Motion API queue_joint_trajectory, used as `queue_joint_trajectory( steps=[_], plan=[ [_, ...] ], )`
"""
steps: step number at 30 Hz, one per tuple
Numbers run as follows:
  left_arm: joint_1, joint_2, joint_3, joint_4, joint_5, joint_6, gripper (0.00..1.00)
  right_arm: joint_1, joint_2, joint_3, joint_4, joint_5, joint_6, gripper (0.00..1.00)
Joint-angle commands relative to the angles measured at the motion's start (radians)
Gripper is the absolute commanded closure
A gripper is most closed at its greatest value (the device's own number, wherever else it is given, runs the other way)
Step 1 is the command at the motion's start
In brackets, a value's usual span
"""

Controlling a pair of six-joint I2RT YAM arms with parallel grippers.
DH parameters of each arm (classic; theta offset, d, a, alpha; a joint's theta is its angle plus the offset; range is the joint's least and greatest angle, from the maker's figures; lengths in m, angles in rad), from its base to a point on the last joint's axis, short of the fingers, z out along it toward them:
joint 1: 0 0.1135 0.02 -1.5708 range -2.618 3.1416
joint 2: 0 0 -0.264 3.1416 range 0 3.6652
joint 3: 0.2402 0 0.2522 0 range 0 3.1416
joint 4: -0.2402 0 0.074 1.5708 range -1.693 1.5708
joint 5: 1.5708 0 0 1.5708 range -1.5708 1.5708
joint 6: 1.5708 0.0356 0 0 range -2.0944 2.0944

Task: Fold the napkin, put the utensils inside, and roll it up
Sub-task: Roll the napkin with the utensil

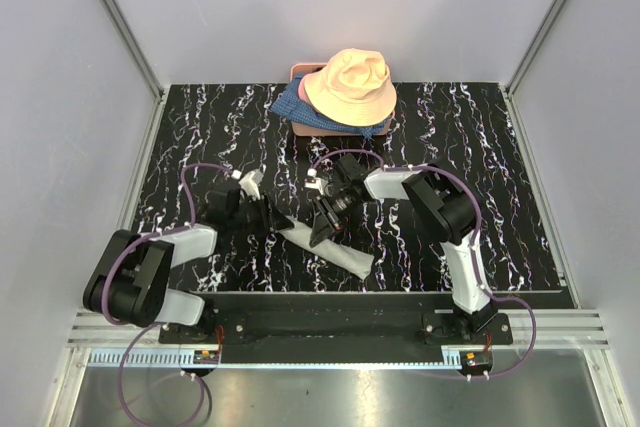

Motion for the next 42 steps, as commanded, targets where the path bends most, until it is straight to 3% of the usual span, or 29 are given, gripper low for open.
queue_joint_trajectory(
  steps=[1, 2, 3, 7, 8, 11, 17, 22, 28, 34, 42],
  plan=[
    [-0.012, 0.038, 0.025, 0.106, 0.026, 0.014, 0.66, -0.016, 0.040, 0.051, -0.056, -0.014, -0.029, 0.62],
    [-0.013, 0.052, 0.026, 0.112, 0.026, 0.013, 0.69, -0.019, 0.043, 0.057, -0.071, -0.005, -0.036, 0.62],
    [-0.013, 0.057, 0.028, 0.125, 0.027, 0.010, 0.80, -0.019, 0.044, 0.062, -0.079, 0.004, -0.040, 0.61],
    [-0.015, 0.080, 0.037, 0.129, 0.038, 0.008, 1.00, -0.031, 0.014, 0.085, -0.105, 0.102, -0.034, 0.39],
    [-0.015, 0.086, 0.040, 0.128, 0.037, 0.008, 1.00, -0.035, 0.000, 0.088, -0.116, 0.153, -0.033, 0.32],
    [-0.015, 0.092, 0.057, 0.097, 0.027, 0.005, 1.00, -0.039, -0.100, 0.091, -0.124, 0.286, -0.020, 0.27],
    [-0.015, 0.131, 0.132, -0.048, 0.001, -0.028, 1.00, 0.001, -0.328, 0.030, -0.098, 0.654, -0.047, 0.23],
    [-0.015, 0.172, 0.160, -0.081, 0.027, -0.085, 1.00, 0.202, -0.479, -0.128, 0.023, 1.045, -0.151, 0.18],
    [-0.010, 0.209, 0.192, -0.111, 0.035, -0.093, 1.00, 0.398, -0.534, -0.265, 0.198, 1.309, -0.213, 0.17],
    [-0.007, 0.224, 0.209, -0.128, 0.038, -0.087, 1.00, 0.515, -0.447, -0.288, 0.250, 1.416, -0.305, 0.21],
    [-0.006, 0.226, 0.222, -0.150, 0.040, -0.078, 1.00, 0.524, -0.362, -0.277, 0.261, 1.465, -0.342, 0.24]
  ],
)
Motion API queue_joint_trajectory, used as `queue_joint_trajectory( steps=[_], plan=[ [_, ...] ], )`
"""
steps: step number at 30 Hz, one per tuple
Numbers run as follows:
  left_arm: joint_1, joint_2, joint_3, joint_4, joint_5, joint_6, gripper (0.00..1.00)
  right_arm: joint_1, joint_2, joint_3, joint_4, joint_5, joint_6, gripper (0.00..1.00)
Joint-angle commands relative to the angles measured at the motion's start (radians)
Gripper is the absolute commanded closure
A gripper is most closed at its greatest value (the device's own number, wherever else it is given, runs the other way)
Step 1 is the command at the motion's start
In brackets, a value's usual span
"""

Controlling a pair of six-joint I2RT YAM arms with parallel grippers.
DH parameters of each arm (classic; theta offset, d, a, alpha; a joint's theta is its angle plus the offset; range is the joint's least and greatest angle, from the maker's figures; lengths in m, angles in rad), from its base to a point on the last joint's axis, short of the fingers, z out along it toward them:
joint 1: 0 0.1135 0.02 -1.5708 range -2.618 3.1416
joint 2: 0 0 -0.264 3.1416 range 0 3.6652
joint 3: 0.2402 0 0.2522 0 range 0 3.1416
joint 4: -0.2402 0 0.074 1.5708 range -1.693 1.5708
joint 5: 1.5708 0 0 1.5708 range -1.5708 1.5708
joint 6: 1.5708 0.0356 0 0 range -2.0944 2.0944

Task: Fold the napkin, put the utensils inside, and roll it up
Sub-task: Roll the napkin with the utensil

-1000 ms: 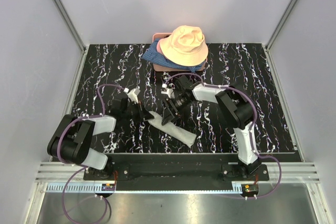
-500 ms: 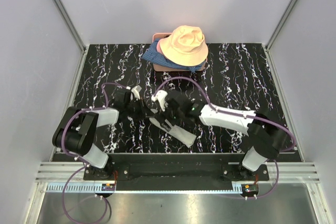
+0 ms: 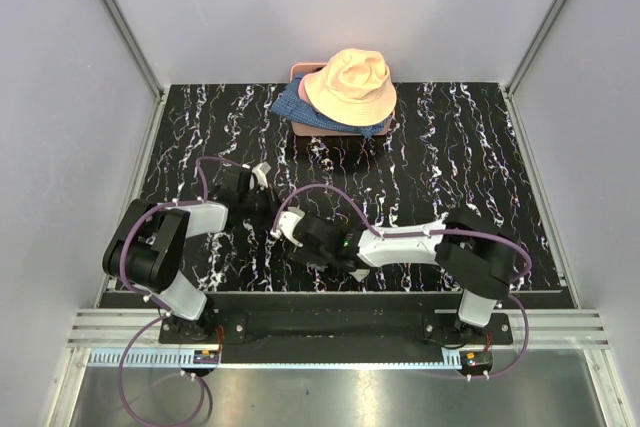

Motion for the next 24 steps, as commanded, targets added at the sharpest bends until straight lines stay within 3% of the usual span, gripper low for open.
queue_joint_trajectory(
  steps=[1, 8, 13, 14, 16, 18, 21, 24],
  plan=[
    [0.004, 0.015, 0.031, -0.029, 0.004, 0.012, 1.00, 0.002, 0.053, 0.019, 0.045, 0.110, -0.034, 0.25],
    [0.004, 0.009, 0.044, -0.041, 0.024, 0.026, 1.00, -0.028, 0.131, 0.064, -0.035, 0.084, 0.019, 0.43],
    [0.011, -0.009, 0.047, -0.034, 0.033, 0.031, 0.99, -0.125, 0.109, 0.070, -0.095, -0.253, 0.093, 0.63],
    [0.013, -0.020, 0.049, -0.032, 0.032, 0.031, 0.96, -0.143, 0.101, 0.064, -0.097, -0.396, 0.114, 0.64],
    [0.024, -0.034, 0.055, -0.038, 0.033, 0.035, 0.80, -0.206, 0.084, 0.061, -0.100, -0.532, 0.139, 0.67],
    [0.030, -0.066, 0.060, -0.063, 0.013, 0.052, 0.56, -0.245, 0.078, 0.059, -0.100, -0.695, 0.170, 0.68],
    [0.033, -0.120, 0.049, -0.079, -0.025, 0.074, 0.40, -0.298, 0.087, 0.067, -0.101, -0.836, 0.196, 0.69],
    [0.033, -0.167, 0.018, -0.064, -0.037, 0.088, 0.37, -0.349, 0.107, 0.084, -0.100, -0.961, 0.214, 0.70]
  ],
)
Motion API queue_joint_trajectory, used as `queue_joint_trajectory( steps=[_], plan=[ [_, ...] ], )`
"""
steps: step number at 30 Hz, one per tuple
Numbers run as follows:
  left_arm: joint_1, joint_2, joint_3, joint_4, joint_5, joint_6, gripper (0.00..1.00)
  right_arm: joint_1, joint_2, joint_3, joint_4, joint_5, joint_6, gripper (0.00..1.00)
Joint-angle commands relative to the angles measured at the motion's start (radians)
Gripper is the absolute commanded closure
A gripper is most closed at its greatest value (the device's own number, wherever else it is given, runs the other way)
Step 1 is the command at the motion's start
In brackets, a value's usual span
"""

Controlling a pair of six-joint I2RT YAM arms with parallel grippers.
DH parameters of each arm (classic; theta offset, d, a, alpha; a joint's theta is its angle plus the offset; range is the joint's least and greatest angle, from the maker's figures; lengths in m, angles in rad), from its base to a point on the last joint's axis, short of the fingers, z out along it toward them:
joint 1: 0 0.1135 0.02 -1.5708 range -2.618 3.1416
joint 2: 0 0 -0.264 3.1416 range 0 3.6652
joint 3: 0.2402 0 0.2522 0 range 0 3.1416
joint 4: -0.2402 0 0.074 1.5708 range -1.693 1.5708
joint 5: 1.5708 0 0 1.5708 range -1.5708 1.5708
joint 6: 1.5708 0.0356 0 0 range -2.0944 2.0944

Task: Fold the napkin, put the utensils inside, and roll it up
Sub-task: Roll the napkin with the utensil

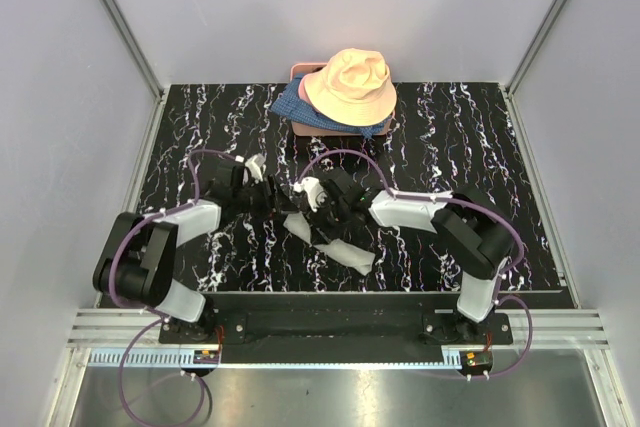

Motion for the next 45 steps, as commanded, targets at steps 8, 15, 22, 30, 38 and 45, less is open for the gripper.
queue_joint_trajectory(
  steps=[8, 15, 22, 30, 38, 45],
  plan=[
    [0.004, -0.137, -0.115, 0.115, 0.030, 0.030, 0.37, -0.148, 0.130, 0.076, -0.075, -0.566, 0.120, 0.71],
    [0.001, -0.133, -0.189, 0.250, 0.094, -0.017, 0.38, -0.216, 0.224, 0.138, -0.080, -0.704, 0.140, 0.73],
    [-0.016, -0.071, -0.183, 0.322, 0.121, -0.027, 0.39, -0.242, 0.276, 0.161, -0.089, -0.764, 0.134, 0.73],
    [-0.020, -0.074, -0.138, 0.235, 0.015, 0.038, 0.39, -0.254, 0.308, 0.174, -0.109, -0.777, 0.123, 0.74],
    [-0.068, -0.162, -0.144, 0.240, -0.096, 0.088, 0.41, -0.254, 0.324, 0.185, -0.135, -0.776, 0.113, 0.73],
    [-0.117, -0.062, -0.118, 0.290, -0.039, 0.058, 0.53, -0.256, 0.347, 0.213, -0.157, -0.771, 0.105, 0.73]
  ],
)
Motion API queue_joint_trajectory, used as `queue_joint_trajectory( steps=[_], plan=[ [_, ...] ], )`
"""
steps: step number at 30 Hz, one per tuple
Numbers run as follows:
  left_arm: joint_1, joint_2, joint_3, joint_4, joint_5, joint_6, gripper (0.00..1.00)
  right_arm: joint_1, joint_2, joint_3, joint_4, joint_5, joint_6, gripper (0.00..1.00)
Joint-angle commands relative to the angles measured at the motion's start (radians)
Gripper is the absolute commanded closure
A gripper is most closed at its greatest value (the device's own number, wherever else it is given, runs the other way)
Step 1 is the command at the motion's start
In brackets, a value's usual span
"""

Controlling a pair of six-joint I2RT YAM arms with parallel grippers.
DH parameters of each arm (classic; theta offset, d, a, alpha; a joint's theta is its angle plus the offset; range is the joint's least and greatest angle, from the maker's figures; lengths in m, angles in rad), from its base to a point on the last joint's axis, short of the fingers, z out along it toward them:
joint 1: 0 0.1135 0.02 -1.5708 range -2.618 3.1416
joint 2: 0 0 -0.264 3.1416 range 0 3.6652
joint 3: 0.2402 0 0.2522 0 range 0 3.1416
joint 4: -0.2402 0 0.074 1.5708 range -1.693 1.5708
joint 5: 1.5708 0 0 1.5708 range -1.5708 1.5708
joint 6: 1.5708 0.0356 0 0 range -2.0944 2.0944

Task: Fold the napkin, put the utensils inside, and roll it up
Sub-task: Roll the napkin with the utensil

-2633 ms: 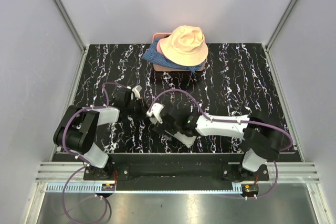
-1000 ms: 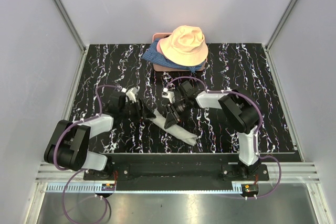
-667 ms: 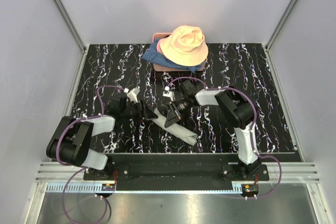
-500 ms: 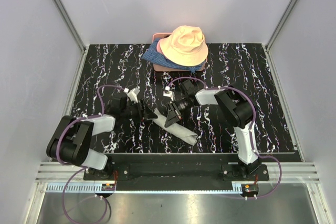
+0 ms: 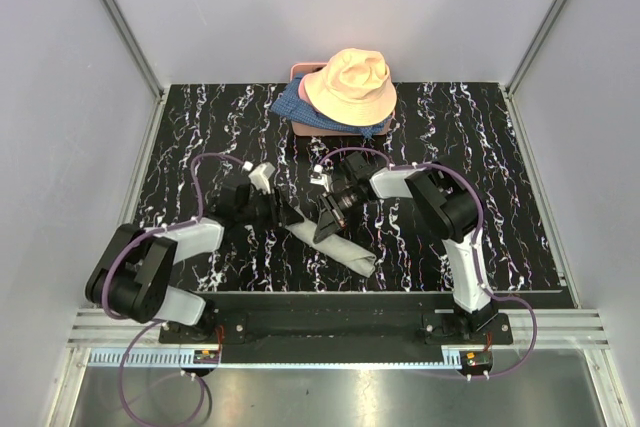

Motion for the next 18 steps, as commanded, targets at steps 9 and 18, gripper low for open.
queue_joint_trajectory(
  steps=[9, 18],
  plan=[
    [-0.040, 0.126, 0.118, -0.079, -0.083, 0.006, 1.00, -0.011, -0.039, 0.083, -0.107, 0.233, 0.008, 0.44],
    [-0.032, 0.224, 0.231, -0.206, -0.065, -0.021, 1.00, 0.108, -0.390, -0.047, -0.041, 0.849, -0.075, 0.22]
  ],
)
